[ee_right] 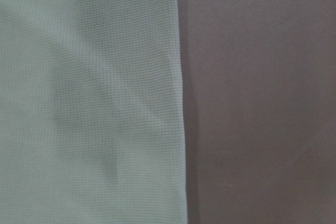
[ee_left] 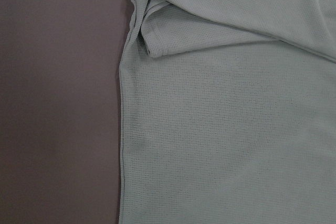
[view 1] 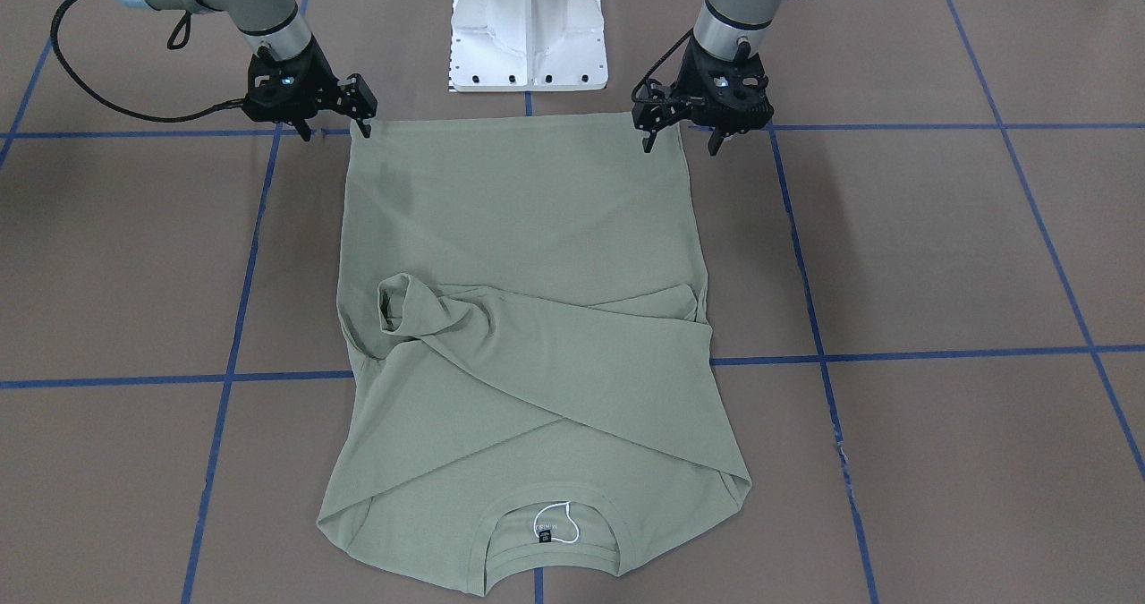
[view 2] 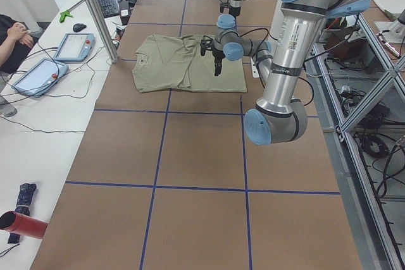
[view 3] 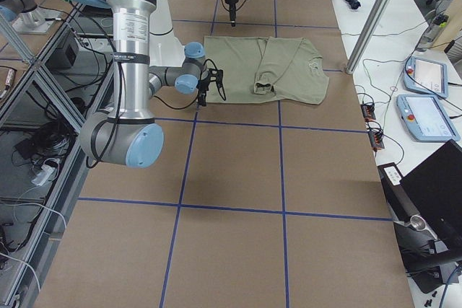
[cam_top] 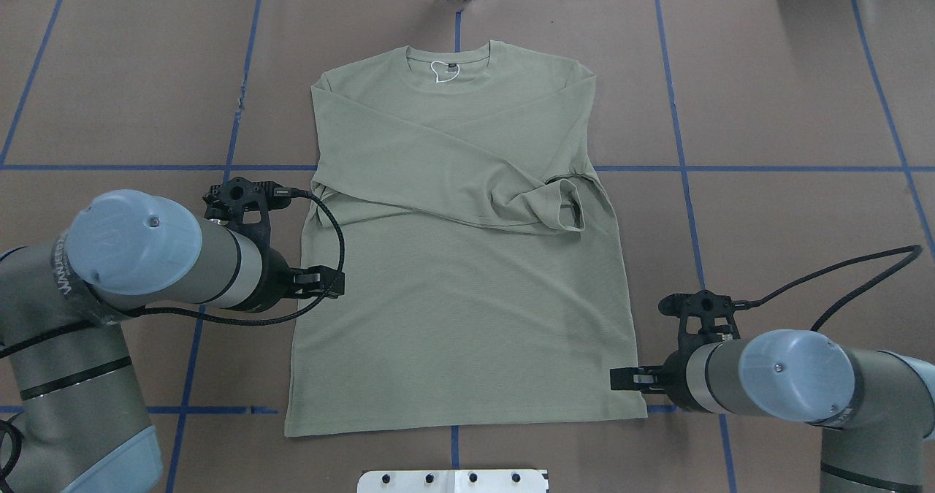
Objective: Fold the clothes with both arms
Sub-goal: 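Release the sleeve with the left gripper while both grippers move to the hem corners, then grasp both near hem corners with the left and right grippers, then lift the hem with both grippers and fold it toward the collar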
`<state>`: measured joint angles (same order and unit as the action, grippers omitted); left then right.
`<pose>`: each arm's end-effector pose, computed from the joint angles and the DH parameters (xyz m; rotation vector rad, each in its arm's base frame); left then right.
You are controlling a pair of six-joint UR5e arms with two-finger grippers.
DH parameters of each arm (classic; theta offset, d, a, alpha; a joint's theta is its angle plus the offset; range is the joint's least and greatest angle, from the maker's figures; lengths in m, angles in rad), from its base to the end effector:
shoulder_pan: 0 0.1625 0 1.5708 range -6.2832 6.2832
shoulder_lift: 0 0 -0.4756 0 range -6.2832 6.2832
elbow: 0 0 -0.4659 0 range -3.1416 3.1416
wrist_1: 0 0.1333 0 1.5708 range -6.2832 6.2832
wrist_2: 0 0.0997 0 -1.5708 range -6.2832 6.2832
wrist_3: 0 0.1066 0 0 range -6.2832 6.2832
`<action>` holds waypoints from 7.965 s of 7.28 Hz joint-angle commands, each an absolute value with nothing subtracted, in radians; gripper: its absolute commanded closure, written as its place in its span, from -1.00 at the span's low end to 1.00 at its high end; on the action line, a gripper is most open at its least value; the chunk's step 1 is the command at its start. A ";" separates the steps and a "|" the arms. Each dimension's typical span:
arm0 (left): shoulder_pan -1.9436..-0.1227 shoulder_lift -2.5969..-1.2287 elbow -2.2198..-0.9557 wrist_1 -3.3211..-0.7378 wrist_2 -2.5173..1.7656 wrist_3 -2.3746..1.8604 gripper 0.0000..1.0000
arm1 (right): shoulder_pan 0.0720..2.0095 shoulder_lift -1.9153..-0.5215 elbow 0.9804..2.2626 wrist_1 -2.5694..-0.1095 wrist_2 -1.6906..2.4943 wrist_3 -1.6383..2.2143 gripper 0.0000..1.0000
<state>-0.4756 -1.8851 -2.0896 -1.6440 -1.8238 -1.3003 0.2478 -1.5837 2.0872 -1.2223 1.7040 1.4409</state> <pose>0.4874 -0.3709 0.2552 0.1092 0.9248 -0.0754 -0.5012 -0.2497 0.4078 0.0369 -0.8590 0.0538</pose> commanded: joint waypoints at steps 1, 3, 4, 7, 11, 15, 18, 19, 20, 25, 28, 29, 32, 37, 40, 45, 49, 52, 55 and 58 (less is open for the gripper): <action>-0.476 -1.885 -2.091 -1.646 -1.825 -1.301 -1.00 | 0.229 -1.513 2.080 -1.314 1.703 1.442 -0.93; -0.472 -1.887 -2.091 -1.646 -1.825 -1.302 -1.00 | 0.229 -1.522 2.063 -1.315 1.709 1.440 -0.93; -0.472 -1.888 -2.091 -1.647 -1.825 -1.302 -1.00 | 0.229 -1.523 2.059 -1.315 1.712 1.440 -0.93; -0.472 -1.887 -2.089 -1.647 -1.825 -1.302 -1.00 | 0.227 -1.513 2.036 -1.312 1.717 1.440 -0.72; -0.469 -1.887 -2.085 -1.647 -1.825 -1.305 -1.00 | 0.229 -1.513 2.036 -1.305 1.743 1.440 0.34; -0.469 -1.887 -2.085 -1.647 -1.825 -1.307 -1.00 | 0.230 -1.522 2.045 -1.305 1.744 1.440 0.96; -0.463 -1.861 -2.079 -1.652 -1.825 -1.337 -1.00 | 0.232 -1.522 2.074 -1.305 1.736 1.442 1.00; -0.459 -1.818 -2.080 -1.702 -1.824 -1.382 -1.00 | 0.233 -1.523 2.080 -1.305 1.732 1.442 1.00; -0.428 -1.795 -2.083 -1.735 -1.818 -1.431 -1.00 | 0.233 -1.523 2.088 -1.305 1.733 1.442 1.00; -0.203 -1.783 -2.026 -1.726 -1.726 -1.643 -0.93 | 0.232 -1.517 2.089 -1.304 1.736 1.442 1.00; -0.195 -1.782 -2.023 -1.704 -1.726 -1.652 -0.77 | 0.232 -1.516 2.089 -1.304 1.740 1.442 1.00; -0.195 -1.782 -2.022 -1.703 -1.726 -1.666 -0.55 | 0.232 -1.514 2.089 -1.304 1.740 1.442 1.00; -0.187 -1.781 -2.005 -1.703 -1.726 -1.667 -0.22 | 0.236 -1.511 2.097 -1.304 1.744 1.442 1.00; -0.179 -1.776 -2.019 -1.700 -1.729 -1.667 1.00 | 0.236 -1.512 2.097 -1.304 1.744 1.440 1.00; -0.181 -1.779 -2.174 -1.573 -1.740 -1.664 1.00 | 0.279 -1.526 2.144 -1.304 1.784 1.440 1.00; -0.123 -1.784 -2.354 -1.491 -1.740 -1.666 1.00 | 0.299 -1.732 2.417 -1.304 1.988 1.442 1.00; -0.159 -1.799 -2.436 -1.411 -1.741 -1.651 1.00 | 0.377 -1.657 2.415 -1.301 2.010 1.442 1.00; -0.306 -1.884 -2.405 -1.408 -1.743 -1.628 1.00 | 0.527 -1.617 2.386 -1.301 2.016 1.434 1.00; -0.495 -1.954 -2.291 -1.410 -1.823 -1.623 1.00 | 0.673 -1.522 2.294 -1.301 2.020 1.427 1.00; -0.585 -2.028 -2.176 -1.419 -1.827 -1.621 1.00 | 0.747 -1.352 2.119 -1.304 2.016 1.428 1.00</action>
<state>-0.5324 -2.0014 -2.2228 -1.4144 -1.8216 -1.6226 0.7197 -1.4338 2.2030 -1.3026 2.0173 1.4275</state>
